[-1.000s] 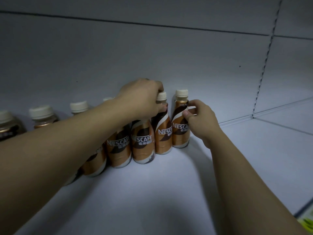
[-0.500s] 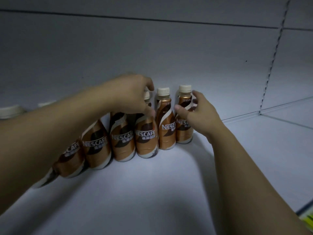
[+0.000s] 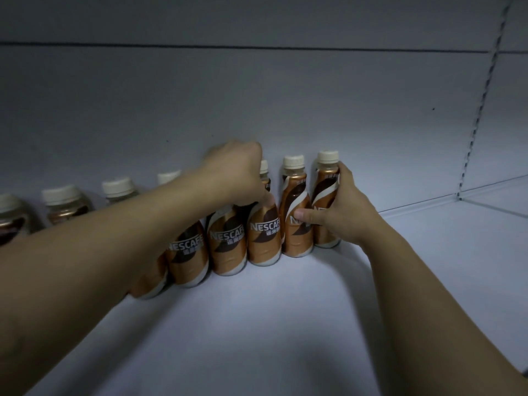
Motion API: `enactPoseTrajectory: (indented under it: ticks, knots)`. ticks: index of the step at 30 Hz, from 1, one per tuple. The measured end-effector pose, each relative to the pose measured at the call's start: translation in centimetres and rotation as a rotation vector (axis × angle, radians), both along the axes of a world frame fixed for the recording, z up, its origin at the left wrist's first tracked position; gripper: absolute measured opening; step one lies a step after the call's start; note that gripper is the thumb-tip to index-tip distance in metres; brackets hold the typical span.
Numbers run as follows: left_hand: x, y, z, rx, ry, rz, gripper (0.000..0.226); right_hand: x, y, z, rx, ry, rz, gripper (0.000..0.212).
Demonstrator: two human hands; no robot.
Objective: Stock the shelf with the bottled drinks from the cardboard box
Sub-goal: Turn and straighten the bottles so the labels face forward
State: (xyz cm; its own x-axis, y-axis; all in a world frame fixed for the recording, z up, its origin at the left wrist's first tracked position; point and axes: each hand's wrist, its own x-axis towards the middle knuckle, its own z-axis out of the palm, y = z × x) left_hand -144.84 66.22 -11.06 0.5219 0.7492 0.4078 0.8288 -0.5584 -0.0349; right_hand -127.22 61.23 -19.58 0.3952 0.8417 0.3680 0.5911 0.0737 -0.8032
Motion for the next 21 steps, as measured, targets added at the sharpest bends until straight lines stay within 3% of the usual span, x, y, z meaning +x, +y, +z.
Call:
enactPoseTrajectory:
  ticks: [3, 8, 18, 21]
  knots:
    - [0.1, -0.1, -0.4, 0.07, 0.049, 0.021, 0.057, -0.1, 0.3, -0.2, 0.018, 0.009, -0.007, 0.116]
    - [-0.5, -0.3, -0.8, 0.342, 0.176, 0.01, 0.075, 0.1, 0.4, -0.4, 0.016, 0.0, 0.0, 0.118]
    - [-0.9, -0.6, -2.0, 0.431, 0.196, 0.013, 0.072, -0.4, 0.9, -0.5, -0.002, 0.036, -0.019, 0.12]
    - [-1.6, -1.3, -2.6, 0.427, 0.176, 0.021, 0.08, -0.3, 0.3, -0.3, -0.028, 0.03, -0.022, 0.122]
